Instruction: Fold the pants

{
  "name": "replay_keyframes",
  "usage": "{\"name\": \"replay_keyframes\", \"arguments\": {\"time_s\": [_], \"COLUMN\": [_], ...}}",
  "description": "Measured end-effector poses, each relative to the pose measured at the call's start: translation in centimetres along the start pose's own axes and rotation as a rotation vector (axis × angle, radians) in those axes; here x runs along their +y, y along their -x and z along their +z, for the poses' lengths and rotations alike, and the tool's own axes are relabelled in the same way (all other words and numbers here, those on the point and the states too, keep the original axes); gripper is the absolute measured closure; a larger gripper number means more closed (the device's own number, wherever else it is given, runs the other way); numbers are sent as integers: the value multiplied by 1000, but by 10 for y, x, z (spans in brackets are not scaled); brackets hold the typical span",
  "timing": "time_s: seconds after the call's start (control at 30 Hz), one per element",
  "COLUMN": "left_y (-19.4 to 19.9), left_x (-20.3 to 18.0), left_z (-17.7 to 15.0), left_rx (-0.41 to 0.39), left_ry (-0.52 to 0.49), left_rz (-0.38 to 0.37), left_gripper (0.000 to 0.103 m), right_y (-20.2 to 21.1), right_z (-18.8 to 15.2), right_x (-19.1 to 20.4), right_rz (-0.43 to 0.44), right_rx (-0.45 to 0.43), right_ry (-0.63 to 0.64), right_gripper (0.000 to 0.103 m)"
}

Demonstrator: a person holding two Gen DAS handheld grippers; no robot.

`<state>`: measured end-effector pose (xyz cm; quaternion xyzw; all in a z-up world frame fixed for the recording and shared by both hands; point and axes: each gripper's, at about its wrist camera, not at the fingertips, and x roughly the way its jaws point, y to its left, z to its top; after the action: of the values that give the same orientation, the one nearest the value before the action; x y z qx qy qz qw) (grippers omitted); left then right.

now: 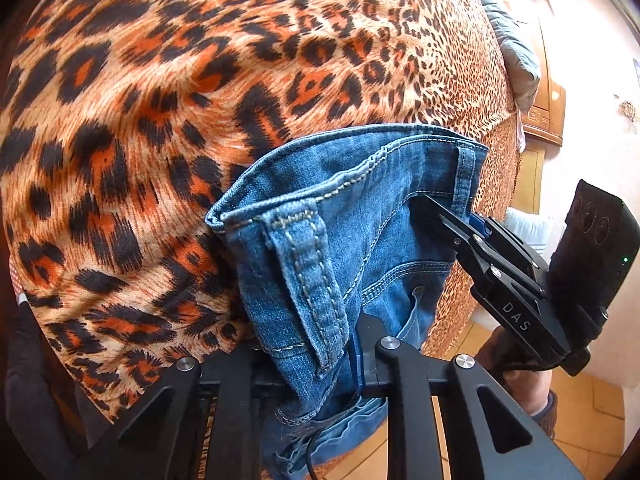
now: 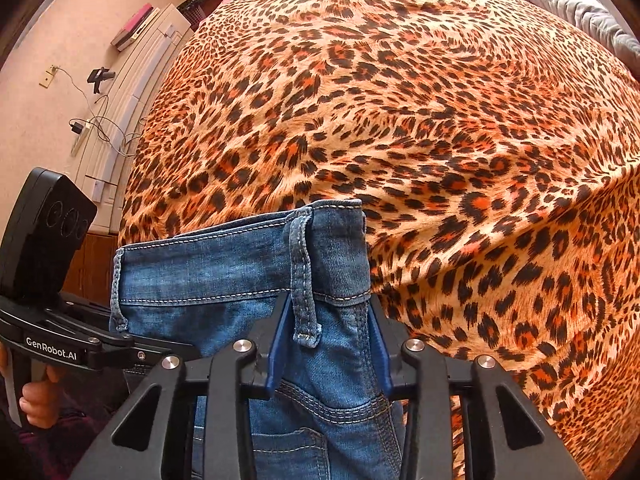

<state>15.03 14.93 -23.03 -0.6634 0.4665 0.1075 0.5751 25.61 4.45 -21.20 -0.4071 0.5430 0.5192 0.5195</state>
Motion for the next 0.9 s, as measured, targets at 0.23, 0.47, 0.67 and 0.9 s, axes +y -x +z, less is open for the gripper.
{"name": "replay_keyframes", "arguments": {"time_s": [0.23, 0.47, 0.67, 0.9], "left_y": [22, 36, 36, 2], "left_x": [-51, -74, -125, -169], "left_z": [-31, -53, -100, -198], "left_rx": [-50, -45, -76, -41], "left_ry": [-233, -332, -649, -1166], "left_rz": [64, 78, 178, 307], "left_gripper": [87, 87, 87, 87], "right_y": [61, 108, 150, 175], "right_z": [-31, -68, -127, -233], "right_x": [16, 14, 0, -13], "right_rz": [65, 85, 109, 77], "right_rx": [-147, -256, -369, -445], "right_ry": [-64, -124, -249, -430], "right_gripper": [87, 87, 86, 85]}}
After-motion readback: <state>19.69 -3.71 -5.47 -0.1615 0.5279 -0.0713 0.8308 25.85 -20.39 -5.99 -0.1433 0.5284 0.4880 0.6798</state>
